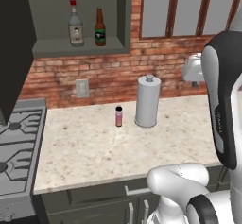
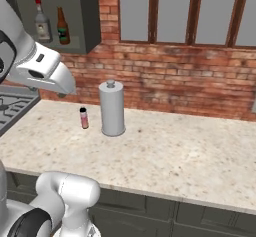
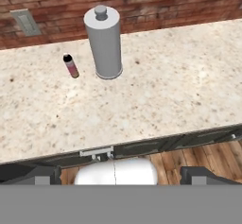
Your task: Sort all alcoholic drinks to one cabinet, and non-alcoholic drinks to the other.
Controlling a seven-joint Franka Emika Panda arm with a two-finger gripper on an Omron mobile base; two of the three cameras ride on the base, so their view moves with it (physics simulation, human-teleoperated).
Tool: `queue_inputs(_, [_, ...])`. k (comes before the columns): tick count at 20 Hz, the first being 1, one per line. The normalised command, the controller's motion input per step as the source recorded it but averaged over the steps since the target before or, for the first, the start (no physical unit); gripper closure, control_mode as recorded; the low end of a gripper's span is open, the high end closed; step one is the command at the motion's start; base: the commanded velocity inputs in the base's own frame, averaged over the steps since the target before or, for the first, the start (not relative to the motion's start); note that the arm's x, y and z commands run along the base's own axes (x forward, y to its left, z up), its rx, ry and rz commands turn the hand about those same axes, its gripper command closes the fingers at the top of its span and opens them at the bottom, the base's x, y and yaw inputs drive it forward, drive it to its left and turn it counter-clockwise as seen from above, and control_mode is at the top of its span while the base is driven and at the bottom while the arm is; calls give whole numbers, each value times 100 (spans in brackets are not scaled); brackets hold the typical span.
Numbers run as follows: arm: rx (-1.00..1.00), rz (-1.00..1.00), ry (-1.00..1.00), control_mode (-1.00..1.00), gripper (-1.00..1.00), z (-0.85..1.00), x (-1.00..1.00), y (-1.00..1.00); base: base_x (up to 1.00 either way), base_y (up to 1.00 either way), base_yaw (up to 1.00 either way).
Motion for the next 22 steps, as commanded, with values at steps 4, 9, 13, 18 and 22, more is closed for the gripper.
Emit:
queue_inputs(4, [0,1,0,-100,-100,0,-4,2,1,0,3])
queue_inputs(9, [0,0,-3,-100,-100,-5,-33,29,0,0,0])
queue_inputs(13, [0,-2,-8,-100,-100,-10,0,64,0,0,0])
queue_inputs(18, [0,-10,-6,-100,-100,-20,18,67,0,0,0])
queue_inputs(22, [0,-6,-9,-100,-100,-25,30,4,0,0,0])
